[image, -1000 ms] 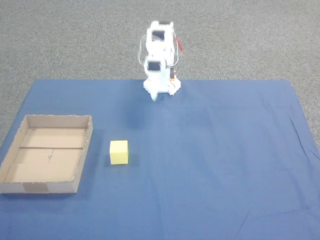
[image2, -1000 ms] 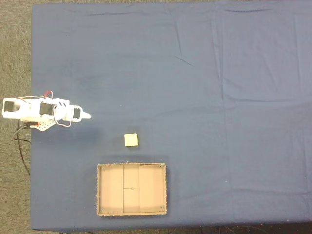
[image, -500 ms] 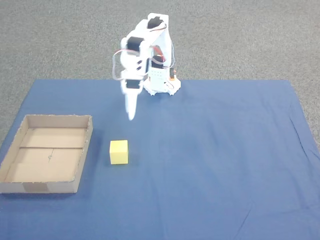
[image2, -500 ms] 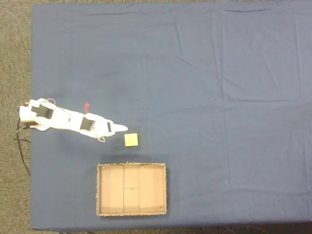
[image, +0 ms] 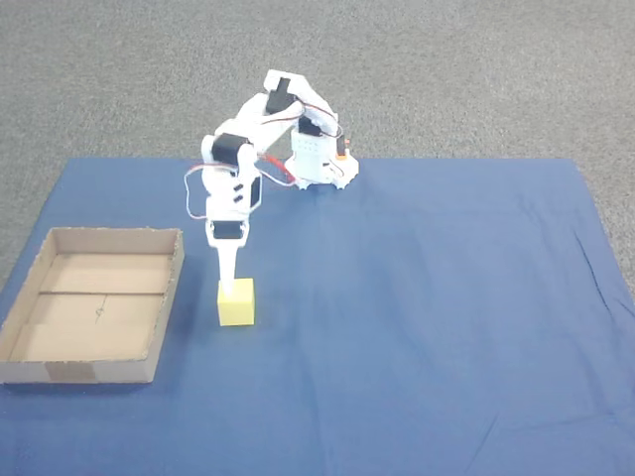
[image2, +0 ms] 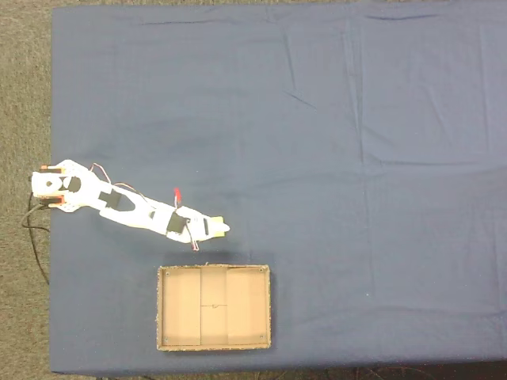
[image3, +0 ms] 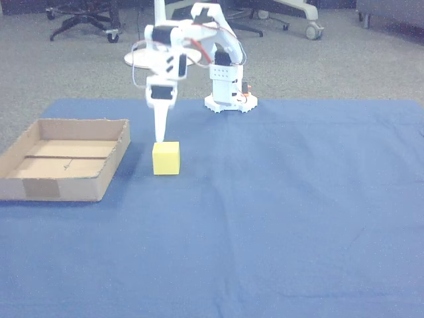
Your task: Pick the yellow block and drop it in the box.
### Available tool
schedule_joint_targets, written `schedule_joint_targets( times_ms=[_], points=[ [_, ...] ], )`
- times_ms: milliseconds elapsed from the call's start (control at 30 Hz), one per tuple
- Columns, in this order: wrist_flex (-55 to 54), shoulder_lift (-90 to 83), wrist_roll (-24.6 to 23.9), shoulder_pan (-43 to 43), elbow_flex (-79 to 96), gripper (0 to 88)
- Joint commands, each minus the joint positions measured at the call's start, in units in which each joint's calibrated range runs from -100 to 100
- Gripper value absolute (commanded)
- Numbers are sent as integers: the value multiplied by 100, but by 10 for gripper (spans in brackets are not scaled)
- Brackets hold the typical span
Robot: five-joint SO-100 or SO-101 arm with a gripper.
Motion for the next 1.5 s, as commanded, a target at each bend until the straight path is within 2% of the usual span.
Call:
schedule_joint_targets(
  times_ms=[0, 200, 333, 500, 600, 800, 900, 967, 1067, 1167, 1300, 1467],
  points=[
    [22, 155, -269, -13, -337, 396],
    [-86, 374, -430, -163, -247, 379],
    [-524, 737, -425, -257, -292, 322],
    [-524, 847, -430, -281, -446, 201],
    [-499, 619, -440, -249, -346, 174],
    [-565, -1357, -591, 97, 586, 188],
    [-573, -2741, -752, 750, 803, 180],
    [-565, -2893, -737, 1324, 323, 180],
    [-1218, -2057, -669, 2079, -545, 188],
    [-1954, -791, -513, 2354, -971, 188],
    [-1954, 838, -283, 2268, -1849, 184],
    [-2376, 1337, -166, 2024, -1622, 222]
  ],
)
